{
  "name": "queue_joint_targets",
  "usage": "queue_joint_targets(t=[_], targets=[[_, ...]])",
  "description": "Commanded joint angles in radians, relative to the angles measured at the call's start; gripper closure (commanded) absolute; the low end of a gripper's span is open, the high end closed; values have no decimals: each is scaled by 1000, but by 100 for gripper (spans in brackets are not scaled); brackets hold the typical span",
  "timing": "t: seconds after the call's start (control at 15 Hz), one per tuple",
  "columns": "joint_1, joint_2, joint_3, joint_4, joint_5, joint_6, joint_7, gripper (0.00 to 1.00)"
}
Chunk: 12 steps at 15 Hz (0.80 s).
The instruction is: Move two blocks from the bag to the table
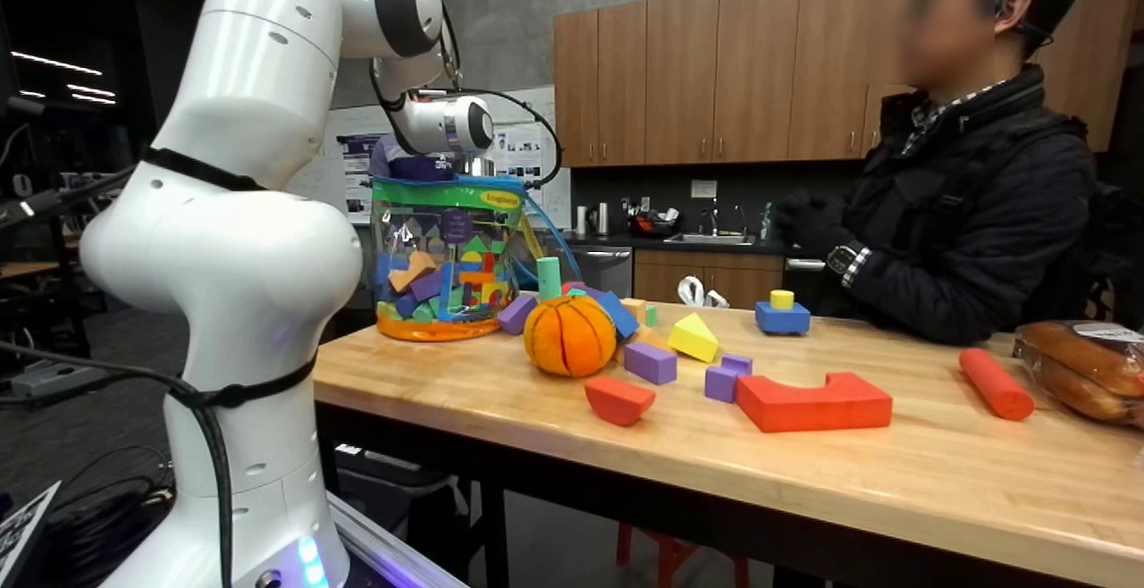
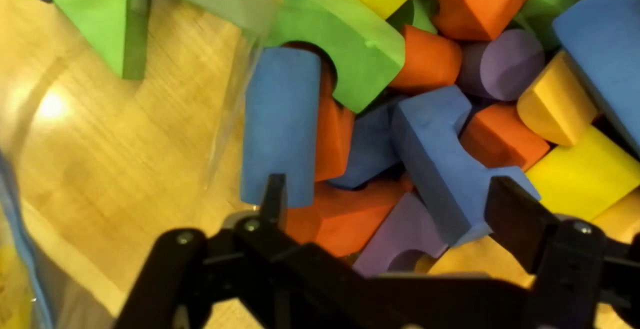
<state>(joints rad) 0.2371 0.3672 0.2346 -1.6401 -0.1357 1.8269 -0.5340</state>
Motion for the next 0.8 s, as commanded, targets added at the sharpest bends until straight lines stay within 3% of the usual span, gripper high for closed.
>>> queue_joint_targets(t=[0.0, 0.33, 0.73], targets=[[2, 43, -9, 56, -28, -38, 48, 0], [15, 54, -22, 67, -101, 9, 110, 0], [43, 102, -21, 113, -163, -68, 142, 0]])
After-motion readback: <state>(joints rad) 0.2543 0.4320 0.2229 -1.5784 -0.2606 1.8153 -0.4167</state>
